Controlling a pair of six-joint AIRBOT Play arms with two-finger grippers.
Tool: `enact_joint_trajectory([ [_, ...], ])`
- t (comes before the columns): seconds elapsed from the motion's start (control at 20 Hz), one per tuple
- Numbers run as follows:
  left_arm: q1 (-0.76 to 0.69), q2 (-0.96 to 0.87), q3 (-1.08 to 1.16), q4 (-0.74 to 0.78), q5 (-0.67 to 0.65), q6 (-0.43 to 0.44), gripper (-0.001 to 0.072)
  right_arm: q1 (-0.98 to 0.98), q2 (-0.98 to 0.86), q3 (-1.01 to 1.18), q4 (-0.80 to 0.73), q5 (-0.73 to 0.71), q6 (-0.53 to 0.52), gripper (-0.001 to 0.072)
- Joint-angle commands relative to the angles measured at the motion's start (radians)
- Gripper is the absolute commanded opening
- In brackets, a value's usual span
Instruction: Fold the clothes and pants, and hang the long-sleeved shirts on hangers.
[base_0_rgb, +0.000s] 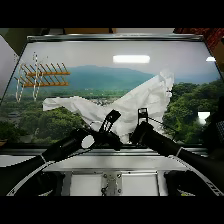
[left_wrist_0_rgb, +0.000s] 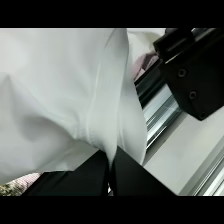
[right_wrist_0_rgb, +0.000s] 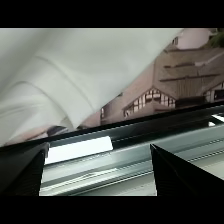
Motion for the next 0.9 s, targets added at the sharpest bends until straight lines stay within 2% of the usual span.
enact_joint_trajectory([
  [0.0, -0.001, -0.001, 0.000, 0.000, -0.002, 0.002, 0.0013, 0.014, -0.049, -0.006, -0.068, -0.002, 0.087, 0.0715],
  [0.4, -0.001, -0.001, 0.000, 0.000, -0.003, 0.002, 0.0014, 0.014, -0.114, -0.007, -0.100, -0.039, 0.089, 0.0715],
  [0.65, -0.001, -0.001, 0.000, 0.001, -0.039, 0.002, 0.0013, 0.010, -0.128, -0.007, -0.279, 0.080, 0.100, 0.0715],
  [0.85, -0.001, -0.001, 0.000, 0.000, -0.050, 0.002, 0.0013, -0.014, -0.127, -0.007, -0.274, 0.056, 0.096, 0.0715],
])
